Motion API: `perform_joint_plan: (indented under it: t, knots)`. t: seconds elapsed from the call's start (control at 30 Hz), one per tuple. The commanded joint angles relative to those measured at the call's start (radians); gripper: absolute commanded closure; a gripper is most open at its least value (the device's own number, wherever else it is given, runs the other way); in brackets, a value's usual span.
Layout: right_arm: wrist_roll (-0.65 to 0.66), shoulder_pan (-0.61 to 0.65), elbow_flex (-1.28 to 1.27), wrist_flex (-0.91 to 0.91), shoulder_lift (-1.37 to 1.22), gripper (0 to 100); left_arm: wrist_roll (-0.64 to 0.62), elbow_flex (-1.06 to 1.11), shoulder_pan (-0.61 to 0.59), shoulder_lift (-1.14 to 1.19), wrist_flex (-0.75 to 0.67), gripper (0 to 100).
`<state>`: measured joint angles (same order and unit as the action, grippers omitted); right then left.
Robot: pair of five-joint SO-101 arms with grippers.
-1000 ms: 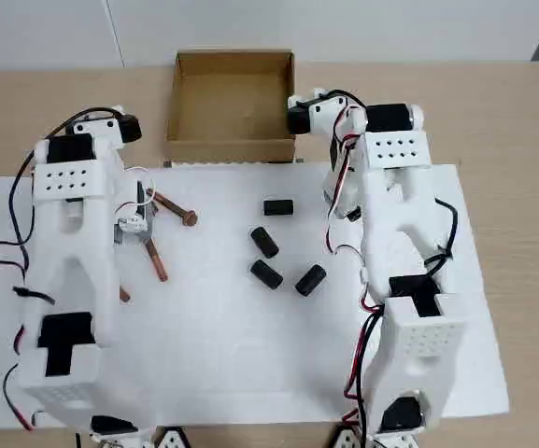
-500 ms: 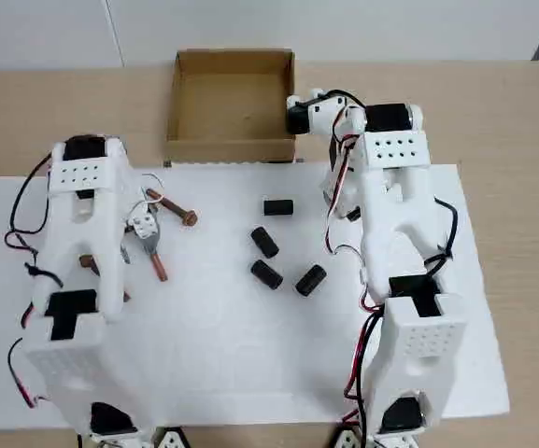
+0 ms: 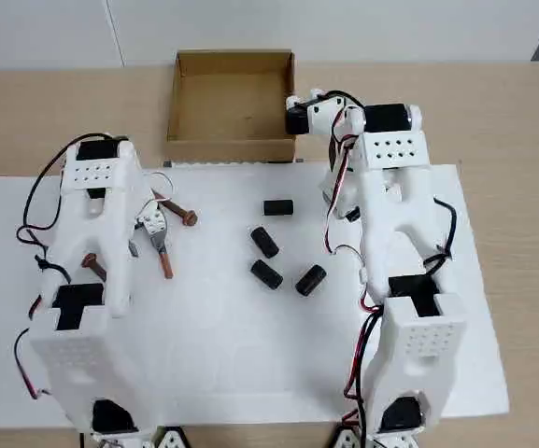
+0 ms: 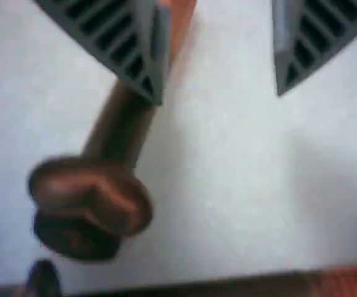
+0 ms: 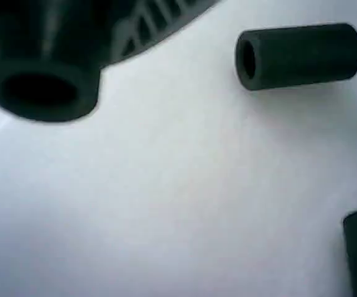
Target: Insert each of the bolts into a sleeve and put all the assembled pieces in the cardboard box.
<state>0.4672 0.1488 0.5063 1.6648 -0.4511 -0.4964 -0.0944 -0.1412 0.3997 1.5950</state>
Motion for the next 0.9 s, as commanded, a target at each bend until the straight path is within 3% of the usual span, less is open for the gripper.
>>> perform_joint_plan:
  t: [0.0,0.47,0.87]
  knots:
    - [-0.009,-0.004,0.043,0.012,0.031,98.8,0.006,-0.045,0.015,-0.017,-0.026,89]
    - [-0.009,-0.004,0.043,0.012,0.031,98.8,0.055,-0.191,0.055,-0.005,0.049,89]
    - [-0.008,-0.004,0.043,0.012,0.031,98.8,0.114,-0.091,0.060,-0.005,-0.092,89]
